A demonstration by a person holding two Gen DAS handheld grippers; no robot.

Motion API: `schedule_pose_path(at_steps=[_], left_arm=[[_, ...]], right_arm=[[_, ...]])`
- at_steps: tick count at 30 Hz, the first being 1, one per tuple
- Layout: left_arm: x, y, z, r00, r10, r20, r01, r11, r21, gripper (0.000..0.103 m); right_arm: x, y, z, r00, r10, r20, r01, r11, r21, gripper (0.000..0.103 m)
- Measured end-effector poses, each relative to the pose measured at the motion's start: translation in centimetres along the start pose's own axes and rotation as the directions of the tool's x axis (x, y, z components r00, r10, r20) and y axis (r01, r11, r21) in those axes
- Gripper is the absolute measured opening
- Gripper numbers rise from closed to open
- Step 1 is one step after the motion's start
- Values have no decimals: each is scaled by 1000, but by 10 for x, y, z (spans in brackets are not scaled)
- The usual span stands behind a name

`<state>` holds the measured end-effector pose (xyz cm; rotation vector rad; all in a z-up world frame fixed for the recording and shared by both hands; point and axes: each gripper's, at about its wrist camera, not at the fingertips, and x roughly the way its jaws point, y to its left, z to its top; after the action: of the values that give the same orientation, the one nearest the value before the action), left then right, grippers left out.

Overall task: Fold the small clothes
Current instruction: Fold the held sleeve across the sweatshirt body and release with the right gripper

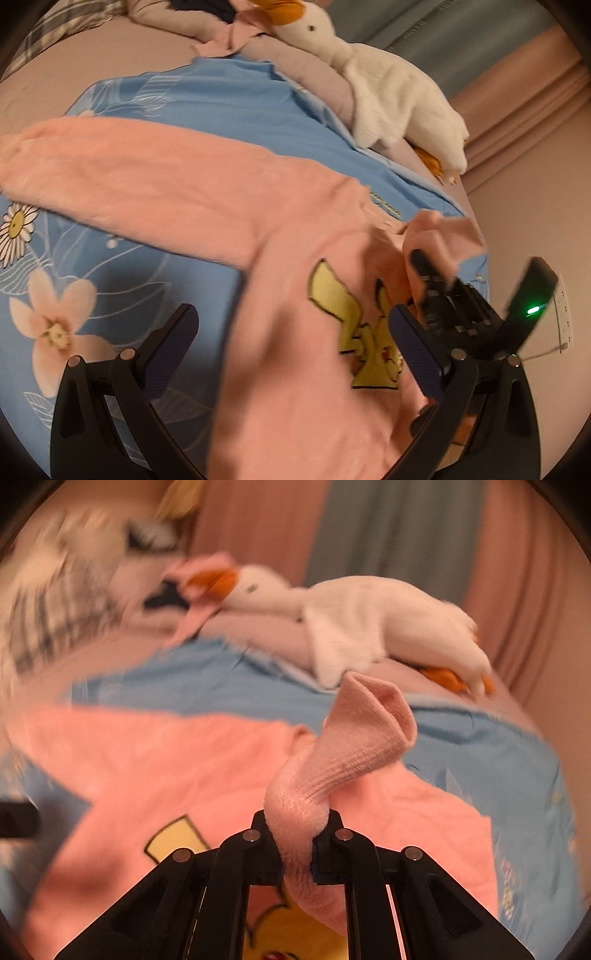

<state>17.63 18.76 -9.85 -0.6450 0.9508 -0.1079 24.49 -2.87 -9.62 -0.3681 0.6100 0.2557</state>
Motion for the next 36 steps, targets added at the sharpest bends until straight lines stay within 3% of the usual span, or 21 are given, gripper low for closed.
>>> schedule_pose_path(at_steps=[6, 9, 11, 13, 14, 16, 18, 19, 21, 23, 24, 25, 26, 27, 28, 30, 33, 36], left_arm=[[-5, 21, 1, 1000, 7, 5, -7, 999, -38, 102], [-5, 26, 1, 1000, 7, 0, -7, 999, -50, 102], [-5, 27, 1, 1000, 4, -1, -4, 999, -51, 102], [-4, 25, 1, 1000, -14, -6, 13, 999, -52, 102], [-3, 24, 1, 1000, -25, -9, 25, 998, -51, 102], [0, 19, 2, 998, -67, -15, 66, 997, -48, 102], [5, 12, 4, 995, -98, -20, 96, 994, -51, 102], [10, 6, 5, 992, -120, -28, 118, 992, -54, 102], [20, -6, 7, 987, -156, -43, 153, 987, -51, 102], [33, -20, 10, 983, -173, -66, 171, 985, -39, 101], [41, -26, 11, 982, -176, -74, 173, 984, -35, 97], [49, -32, 13, 980, -181, -81, 179, 983, -33, 88], [59, -38, 14, 979, -181, -90, 179, 983, -26, 82], [67, -43, 15, 982, -164, -97, 163, 986, -16, 67], [81, -49, 17, 988, -107, -111, 109, 994, 6, 58], [98, -50, 17, 990, -52, -127, 54, 998, 12, 55], [116, -42, 17, 992, 0, -125, -1, 1000, -6, 27], [119, -27, 16, 993, -20, -112, 14, 999, -51, 24]], right_arm=[[22, 58, -4, 999, -25, -21, 20, 975, -223, 14], [26, 72, -14, 997, -16, -81, -8, 958, -287, 33], [15, 65, -17, 995, 64, -71, -81, 959, -273, 39], [-3, 52, -18, 982, 178, -69, -189, 956, -223, 43], [-14, 41, -18, 966, 250, -63, -257, 949, -180, 44], [-35, 7, -24, 923, 385, -20, -386, 922, -38, 57], [-45, -22, -38, 898, 439, 30, -440, 894, 89, 62], [-46, -38, -44, 902, 431, 38, -432, 891, 140, 62], [-40, -56, -53, 931, 364, 15, -361, 914, 185, 61], [-30, -72, -57, 953, 302, -17, -291, 931, 222, 51], [-24, -80, -58, 955, 295, -31, -278, 928, 249, 37], [-20, -87, -59, 956, 293, -33, -273, 922, 274, 33], [-16, -93, -60, 957, 288, -31, -265, 916, 302, 33], [-12, -100, -62, 959, 281, -27, -257, 909, 329, 31], [-11, -102, -64, 960, 279, -21, -255, 902, 349, 30], [-9, -106, -69, 958, 285, -16, -257, 888, 381, 30], [-6, -110, -80, 961, 276, -32, -242, 887, 393, 30], [8, -117, -89, 958, 270, -91, -207, 878, 431, 30]])
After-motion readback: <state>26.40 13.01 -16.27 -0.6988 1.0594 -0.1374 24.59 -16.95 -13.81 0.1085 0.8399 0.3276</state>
